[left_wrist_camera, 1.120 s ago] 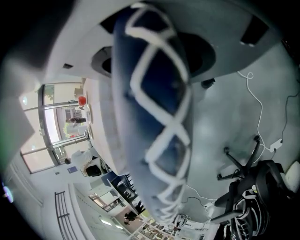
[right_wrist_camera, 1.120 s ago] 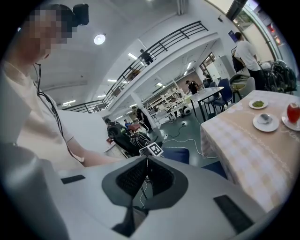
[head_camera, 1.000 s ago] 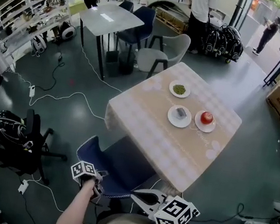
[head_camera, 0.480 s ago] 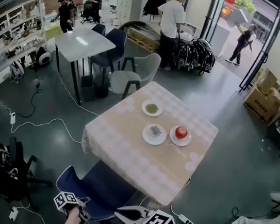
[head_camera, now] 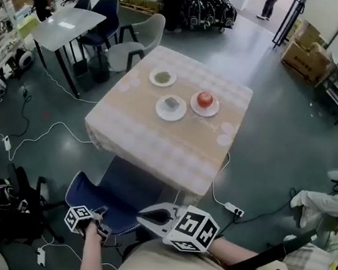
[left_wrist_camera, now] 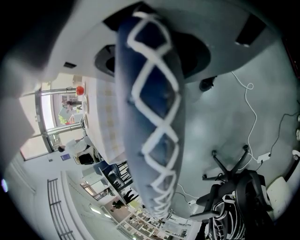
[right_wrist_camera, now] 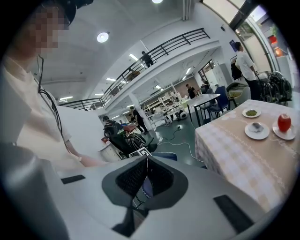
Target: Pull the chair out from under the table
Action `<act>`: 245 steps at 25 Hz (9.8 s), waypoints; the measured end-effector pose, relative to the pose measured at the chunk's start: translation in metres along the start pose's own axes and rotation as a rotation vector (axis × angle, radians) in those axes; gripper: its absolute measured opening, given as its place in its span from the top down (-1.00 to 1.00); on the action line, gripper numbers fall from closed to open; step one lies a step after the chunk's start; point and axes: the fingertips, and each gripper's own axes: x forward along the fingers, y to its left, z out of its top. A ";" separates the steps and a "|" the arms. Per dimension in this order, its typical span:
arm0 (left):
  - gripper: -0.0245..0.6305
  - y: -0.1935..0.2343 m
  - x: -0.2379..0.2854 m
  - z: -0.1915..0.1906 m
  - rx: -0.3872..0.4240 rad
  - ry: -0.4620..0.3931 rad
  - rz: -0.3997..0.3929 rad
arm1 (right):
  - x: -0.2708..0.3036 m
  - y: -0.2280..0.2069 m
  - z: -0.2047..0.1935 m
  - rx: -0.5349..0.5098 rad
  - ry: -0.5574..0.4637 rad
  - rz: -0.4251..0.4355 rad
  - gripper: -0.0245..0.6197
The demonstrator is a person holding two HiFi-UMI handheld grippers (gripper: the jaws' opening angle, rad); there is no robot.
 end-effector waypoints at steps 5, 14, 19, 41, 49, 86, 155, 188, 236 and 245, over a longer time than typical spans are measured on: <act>0.24 0.004 -0.008 -0.006 -0.001 -0.007 0.006 | -0.005 0.001 -0.002 0.020 -0.005 -0.004 0.90; 0.43 0.011 -0.023 -0.027 0.074 0.023 0.041 | -0.015 0.020 -0.009 0.057 -0.018 0.051 0.89; 0.13 -0.001 0.003 -0.015 0.007 0.020 0.021 | -0.009 0.004 -0.015 0.080 -0.029 0.030 0.90; 0.32 0.017 -0.011 -0.002 -0.028 -0.020 0.057 | 0.001 -0.001 -0.008 0.085 0.001 0.040 0.89; 0.32 0.030 -0.021 -0.013 -0.063 -0.044 0.054 | -0.001 0.003 -0.010 0.088 0.004 0.054 0.90; 0.38 0.056 -0.038 -0.012 -0.042 -0.065 0.100 | 0.005 -0.006 -0.013 0.129 0.032 0.064 0.90; 0.63 0.117 -0.084 -0.009 0.039 -0.125 0.240 | 0.033 0.037 -0.038 0.074 0.165 0.286 0.90; 0.61 0.188 -0.140 -0.002 -0.024 -0.214 0.301 | 0.064 0.067 -0.041 0.029 0.242 0.362 0.90; 0.62 0.261 -0.186 -0.015 -0.135 -0.275 0.303 | 0.096 0.115 -0.062 -0.009 0.306 0.429 0.90; 0.61 0.270 -0.193 -0.018 -0.148 -0.287 0.274 | 0.101 0.129 -0.067 -0.034 0.323 0.428 0.90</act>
